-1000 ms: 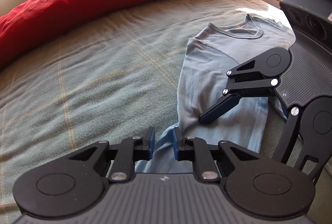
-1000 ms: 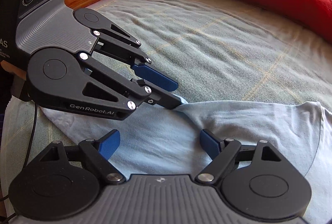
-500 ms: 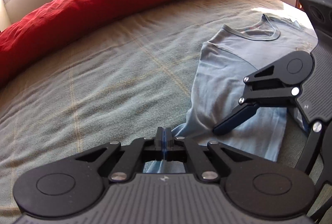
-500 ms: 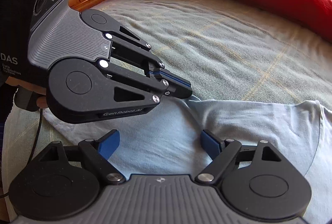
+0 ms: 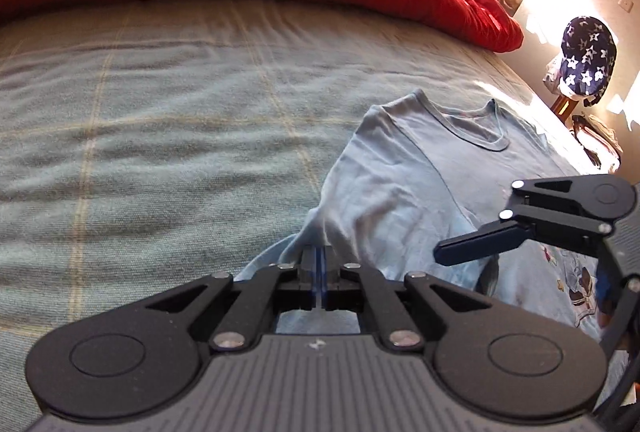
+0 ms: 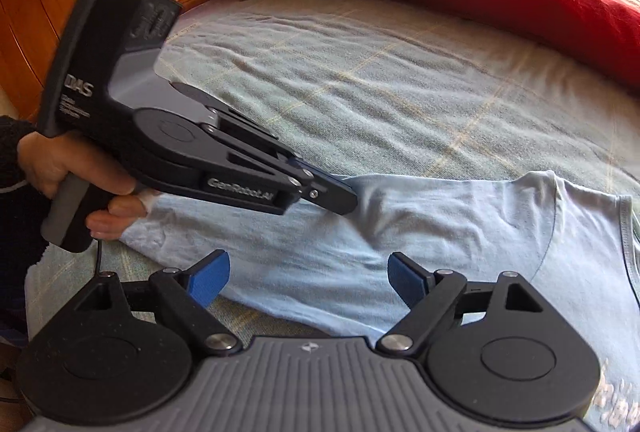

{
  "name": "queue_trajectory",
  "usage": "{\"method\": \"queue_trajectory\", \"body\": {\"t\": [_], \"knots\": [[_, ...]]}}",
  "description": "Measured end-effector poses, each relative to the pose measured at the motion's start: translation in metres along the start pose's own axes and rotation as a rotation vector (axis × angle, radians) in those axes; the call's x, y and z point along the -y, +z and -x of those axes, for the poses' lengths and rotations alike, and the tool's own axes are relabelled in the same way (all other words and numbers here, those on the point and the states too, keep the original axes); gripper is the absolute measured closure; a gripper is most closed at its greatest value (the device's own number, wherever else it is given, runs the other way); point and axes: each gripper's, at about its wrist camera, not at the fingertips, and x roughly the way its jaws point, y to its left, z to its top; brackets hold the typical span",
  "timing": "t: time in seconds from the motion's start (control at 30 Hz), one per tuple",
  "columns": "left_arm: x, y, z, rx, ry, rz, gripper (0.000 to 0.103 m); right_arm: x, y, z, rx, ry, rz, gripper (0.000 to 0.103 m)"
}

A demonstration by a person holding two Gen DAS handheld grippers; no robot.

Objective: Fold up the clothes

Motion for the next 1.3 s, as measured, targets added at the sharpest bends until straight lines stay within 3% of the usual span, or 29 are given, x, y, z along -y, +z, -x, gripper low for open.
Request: {"method": "queue_trajectory", "body": {"t": [0.17,0.3,0.43,0.63,0.73,0.87,0.93,1.0,1.07,1.23,1.3], "knots": [[-0.019,0.014,-0.017,0.103,0.132,0.144,0.101,-0.006,-0.007,0.029,0.047,0.009,-0.005,0.011],[-0.016,0.014,0.007,0.14,0.078,0.157,0.098,-0.007,-0.014,0.05,0.086,0.018,0.001,0.007],[-0.009,0.0,0.037,0.107,0.064,0.132,0.093,-0.001,-0.02,0.057,0.106,0.038,-0.022,0.007],[-0.033,-0.027,0.038,-0.021,0.109,0.24,0.091,0.006,-0.027,0.053,0.1,0.046,-0.063,0.007],[-0.048,-0.026,0.033,0.052,0.152,0.319,0.091,0.005,-0.031,0.056,0.099,0.042,-0.082,0.007],[-0.056,-0.018,0.04,0.074,0.163,0.399,0.091,-0.001,-0.036,0.073,0.114,0.023,-0.062,0.007],[-0.05,-0.022,0.055,0.081,0.199,0.373,0.085,0.0,-0.04,0.083,0.125,0.014,-0.054,0.007],[-0.043,-0.03,0.071,0.086,0.211,0.349,0.07,0.004,-0.044,0.092,0.136,0.004,-0.059,0.006],[-0.04,-0.041,0.085,0.085,0.203,0.34,0.066,0.007,-0.049,0.097,0.144,-0.004,-0.067,0.006],[-0.057,-0.07,0.086,0.065,0.239,0.409,0.065,0.009,-0.065,0.113,0.151,-0.005,-0.108,0.006],[-0.07,-0.077,0.091,0.107,0.248,0.442,0.071,0.008,-0.071,0.124,0.162,-0.012,-0.125,0.006]]}}
